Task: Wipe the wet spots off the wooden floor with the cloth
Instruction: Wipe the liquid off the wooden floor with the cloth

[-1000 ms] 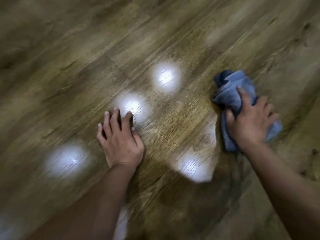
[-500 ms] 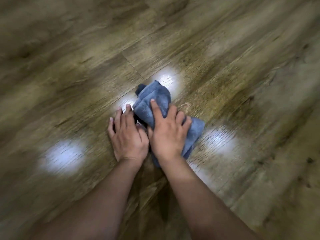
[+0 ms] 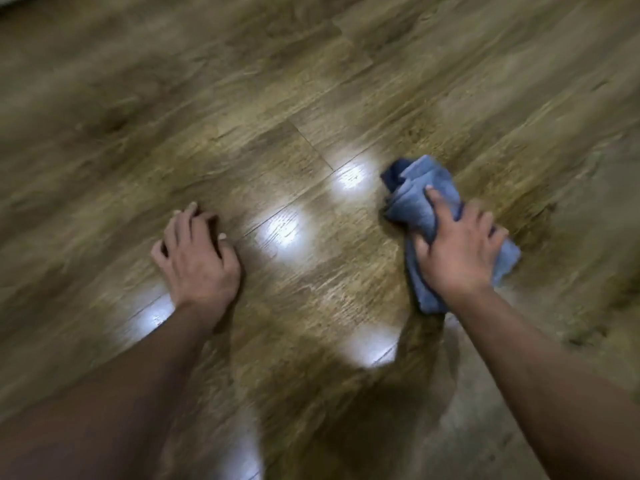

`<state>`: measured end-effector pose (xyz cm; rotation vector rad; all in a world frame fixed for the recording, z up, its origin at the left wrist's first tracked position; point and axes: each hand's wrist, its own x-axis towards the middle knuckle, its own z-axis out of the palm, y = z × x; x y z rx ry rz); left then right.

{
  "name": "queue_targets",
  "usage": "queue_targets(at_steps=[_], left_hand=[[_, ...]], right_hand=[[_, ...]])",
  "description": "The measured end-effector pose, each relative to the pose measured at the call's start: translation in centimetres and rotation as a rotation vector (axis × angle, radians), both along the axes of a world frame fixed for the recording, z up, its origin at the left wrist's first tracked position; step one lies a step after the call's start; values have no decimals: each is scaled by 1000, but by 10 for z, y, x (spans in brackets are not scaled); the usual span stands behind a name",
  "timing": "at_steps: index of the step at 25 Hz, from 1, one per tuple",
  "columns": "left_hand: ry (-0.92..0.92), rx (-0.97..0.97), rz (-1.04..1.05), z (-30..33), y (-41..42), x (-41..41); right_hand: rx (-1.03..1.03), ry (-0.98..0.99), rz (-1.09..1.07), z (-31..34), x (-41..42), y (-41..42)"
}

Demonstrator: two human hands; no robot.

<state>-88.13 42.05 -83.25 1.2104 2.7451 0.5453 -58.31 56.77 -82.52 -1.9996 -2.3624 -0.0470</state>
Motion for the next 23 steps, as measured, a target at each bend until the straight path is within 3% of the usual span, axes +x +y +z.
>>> queue_targets(at_steps=[5,7,12,17,20,23], left_hand=[[69,-42,-20,-18,1,-8],[71,-49,-18,-17,0,-9],[45,-17,-3,-16,1,-12],[11,16,-21,-16,-1,-12],[26,-22,-18,-13,0,-10],[11,-43,-15,-9,-1,-8]], right_hand=[[56,68,-366,-19,-53,76],[77,95,-397,-18,-90,73],[30,44,156,-3,-189,-39],[-41,109,500,-8,-154,-98],[-39,48,526,-4,-122,-67],[0,-14,304,-2,-107,0]])
